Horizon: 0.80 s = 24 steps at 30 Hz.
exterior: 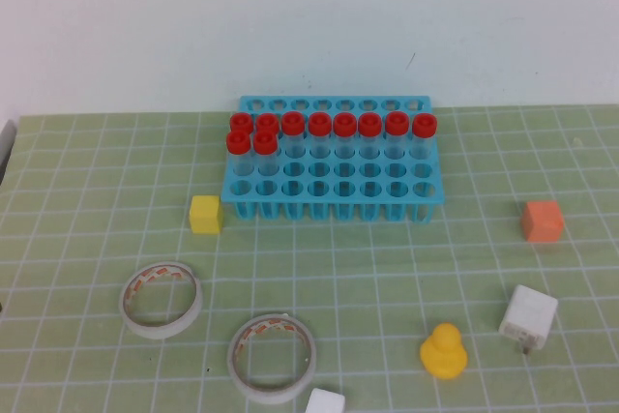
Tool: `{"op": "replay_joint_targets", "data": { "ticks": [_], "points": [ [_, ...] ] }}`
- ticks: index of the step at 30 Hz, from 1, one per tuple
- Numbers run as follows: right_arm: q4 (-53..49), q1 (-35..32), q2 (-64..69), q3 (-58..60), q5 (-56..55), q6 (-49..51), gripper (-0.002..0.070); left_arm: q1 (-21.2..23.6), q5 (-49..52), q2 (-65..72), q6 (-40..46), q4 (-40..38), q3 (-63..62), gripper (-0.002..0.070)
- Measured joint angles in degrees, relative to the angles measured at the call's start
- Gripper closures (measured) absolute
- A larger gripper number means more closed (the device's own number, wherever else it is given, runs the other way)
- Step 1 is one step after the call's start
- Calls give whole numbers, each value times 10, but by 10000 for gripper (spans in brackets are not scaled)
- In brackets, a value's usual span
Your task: Place the test tubes
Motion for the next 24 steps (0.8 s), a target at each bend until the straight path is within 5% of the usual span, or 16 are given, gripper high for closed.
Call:
{"op": "replay_joint_targets", "data": {
  "ticks": [7, 17, 24],
  "points": [
    [0, 0, 0, 0, 0, 0, 678, 3, 2, 0, 1, -4, 0, 675],
    [0, 0, 0, 0, 0, 0, 678, 118, 6, -31, 1, -4, 0, 675],
    [0, 0, 0, 0, 0, 0, 678, 137, 13, -105, -6, -4, 0, 675]
  ]
}}
